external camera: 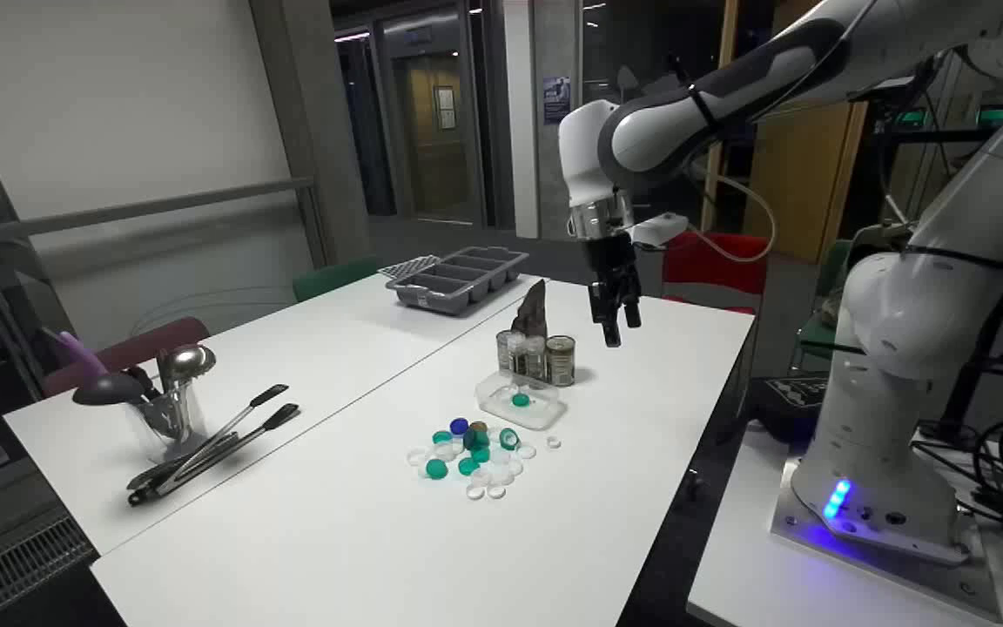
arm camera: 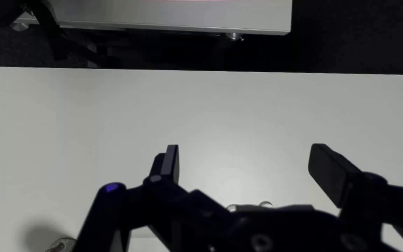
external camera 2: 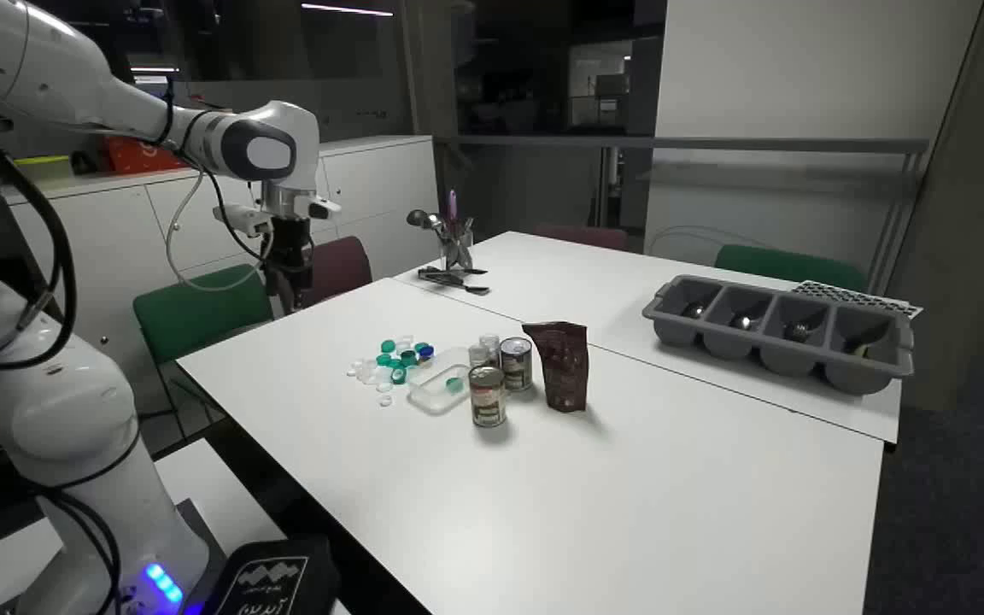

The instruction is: Pick up the blue object on the table and put it in the bowl

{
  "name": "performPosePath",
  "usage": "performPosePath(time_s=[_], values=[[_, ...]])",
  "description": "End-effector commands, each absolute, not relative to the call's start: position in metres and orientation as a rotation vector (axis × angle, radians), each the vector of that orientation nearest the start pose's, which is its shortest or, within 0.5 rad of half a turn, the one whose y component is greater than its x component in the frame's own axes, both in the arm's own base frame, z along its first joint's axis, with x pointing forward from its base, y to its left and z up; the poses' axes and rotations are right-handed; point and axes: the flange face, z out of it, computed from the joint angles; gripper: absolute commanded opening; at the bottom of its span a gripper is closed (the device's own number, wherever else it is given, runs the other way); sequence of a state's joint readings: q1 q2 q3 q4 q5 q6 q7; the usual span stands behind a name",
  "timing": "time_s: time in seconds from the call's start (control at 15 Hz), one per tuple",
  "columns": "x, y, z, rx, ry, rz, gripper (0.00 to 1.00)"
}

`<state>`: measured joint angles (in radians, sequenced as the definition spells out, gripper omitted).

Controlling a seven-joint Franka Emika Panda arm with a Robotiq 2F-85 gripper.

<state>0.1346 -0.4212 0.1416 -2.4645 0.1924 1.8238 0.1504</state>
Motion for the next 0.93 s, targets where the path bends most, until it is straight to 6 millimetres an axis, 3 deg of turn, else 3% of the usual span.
performPosePath(time_s=[0.0,0.27,0.53,0.87], values=[[0.370,0.122,0.429,-3.044,-0.059,0.370,1.00],[0.380,0.112,0.429,-3.037,-0.099,0.335,1.00],[0.410,0.100,0.432,-3.067,-0.027,0.180,1.00],[0.446,0.111,0.433,-3.067,0.045,0.157,1.00]])
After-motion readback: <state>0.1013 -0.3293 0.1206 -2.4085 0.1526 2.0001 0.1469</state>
